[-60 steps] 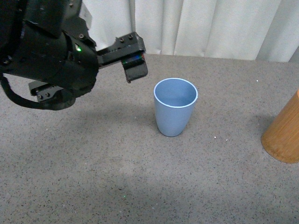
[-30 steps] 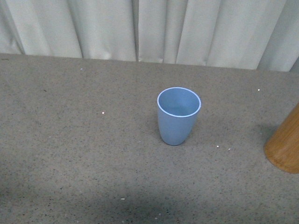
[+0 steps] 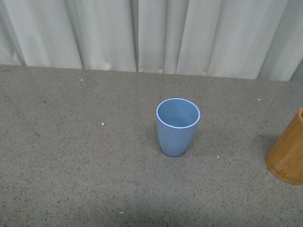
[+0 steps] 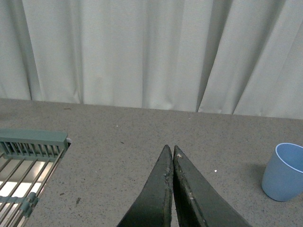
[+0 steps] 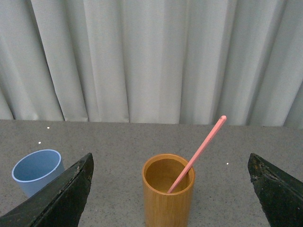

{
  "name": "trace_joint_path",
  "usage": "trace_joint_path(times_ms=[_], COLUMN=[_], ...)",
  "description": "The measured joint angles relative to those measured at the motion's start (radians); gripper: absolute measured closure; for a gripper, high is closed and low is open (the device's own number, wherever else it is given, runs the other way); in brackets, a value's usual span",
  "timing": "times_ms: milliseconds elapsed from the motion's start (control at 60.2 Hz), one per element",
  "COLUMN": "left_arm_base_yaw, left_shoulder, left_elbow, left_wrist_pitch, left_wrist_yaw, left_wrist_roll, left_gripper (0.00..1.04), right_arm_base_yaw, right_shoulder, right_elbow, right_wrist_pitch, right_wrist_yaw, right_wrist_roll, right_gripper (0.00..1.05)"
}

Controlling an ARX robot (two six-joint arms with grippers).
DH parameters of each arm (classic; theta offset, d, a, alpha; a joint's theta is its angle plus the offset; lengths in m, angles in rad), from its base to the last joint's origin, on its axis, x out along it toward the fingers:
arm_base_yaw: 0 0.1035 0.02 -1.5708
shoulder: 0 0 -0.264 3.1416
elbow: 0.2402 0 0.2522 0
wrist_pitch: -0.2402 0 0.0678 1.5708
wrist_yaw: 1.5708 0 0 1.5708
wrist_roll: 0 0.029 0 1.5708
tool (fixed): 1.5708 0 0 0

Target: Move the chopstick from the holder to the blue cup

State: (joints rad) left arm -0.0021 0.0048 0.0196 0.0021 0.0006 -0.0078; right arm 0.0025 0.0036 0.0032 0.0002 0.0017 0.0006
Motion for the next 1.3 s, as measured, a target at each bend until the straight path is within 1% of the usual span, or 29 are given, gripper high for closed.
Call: trace_joint_path(times_ms=[66,83,100,116,133,150,183,199,249,266,316,332,366,399,465,498,515,615,665,748,1296], left_arm_base_yaw=[0.000,0.000,0.000,0.000,0.000,0.000,0.000,0.000,0.000,0.000,0.000,0.000,0.000,0.000,0.000,0.000,0.000,0.000,0.000,0.000,0.000], left_shoulder=[-0.001,-0.001,-0.001,-0.001,0.000,-0.001,-0.001,-0.001,-0.001,-0.001,-0.001,-0.001,-0.001,-0.001,-0.001,-0.001,-0.001,-0.001,-0.001,-0.001,-0.001], left_elbow=[0.000,0.000,0.000,0.000,0.000,0.000,0.000,0.000,0.000,0.000,0.000,0.000,0.000,0.000,0.000,0.000,0.000,0.000,0.000,0.000,0.000], left_wrist_pitch=[0.000,0.000,0.000,0.000,0.000,0.000,0.000,0.000,0.000,0.000,0.000,0.000,0.000,0.000,0.000,0.000,0.000,0.000,0.000,-0.001,-0.001], left_wrist_yaw=[0.000,0.000,-0.001,-0.002,-0.001,-0.001,0.000,0.000,0.000,0.000,0.000,0.000,0.000,-0.001,-0.001,-0.001,-0.001,0.000,0.000,0.000,-0.001], left_wrist_roll=[0.000,0.000,0.000,0.000,-0.001,0.000,0.000,0.000,0.000,0.000,0.000,0.000,0.000,0.000,0.000,0.000,0.000,0.000,0.000,0.002,0.003], left_gripper=[1.01,1.01,1.01,1.01,1.01,0.99,0.92,0.91,0.80,0.78,0.67,0.66,0.58,0.53,0.42,0.35,0.34,0.14,0.06,0.07,0.07], right_arm_base_yaw=[0.000,-0.004,-0.022,-0.036,-0.050,-0.058,-0.088,-0.097,-0.156,-0.168,-0.230,-0.240,-0.271,-0.287,-0.306,-0.312,-0.314,-0.317,-0.314,-0.298,-0.195], right_shoulder=[0.000,0.003,0.020,0.042,0.072,0.091,0.180,0.205,0.386,0.421,0.632,0.668,0.804,0.902,1.072,1.168,1.189,1.380,1.437,1.499,1.739], right_elbow=[0.000,0.000,0.003,0.003,0.003,0.003,0.003,0.003,0.019,0.025,0.076,0.087,0.137,0.175,0.247,0.287,0.298,0.397,0.435,0.482,0.649], right_wrist_pitch=[0.000,-0.003,-0.008,0.003,0.029,0.046,0.139,0.166,0.346,0.377,0.548,0.573,0.658,0.705,0.750,0.763,0.762,0.750,0.745,0.741,0.682], right_wrist_yaw=[0.000,-0.017,-0.084,-0.129,-0.172,-0.193,-0.249,-0.257,-0.291,-0.295,-0.317,-0.320,-0.329,-0.331,-0.332,-0.326,-0.325,-0.301,-0.288,-0.267,-0.131], right_wrist_roll=[0.000,0.012,0.042,0.077,0.105,0.119,0.165,0.174,0.213,0.219,0.246,0.249,0.262,0.267,0.269,0.269,0.269,0.295,0.311,0.323,0.373], right_gripper=[0.10,0.10,0.10,0.10,0.10,0.10,0.10,0.10,0.10,0.10,0.10,0.10,0.10,0.10,0.10,0.10,0.10,0.10,0.10,0.10,0.10])
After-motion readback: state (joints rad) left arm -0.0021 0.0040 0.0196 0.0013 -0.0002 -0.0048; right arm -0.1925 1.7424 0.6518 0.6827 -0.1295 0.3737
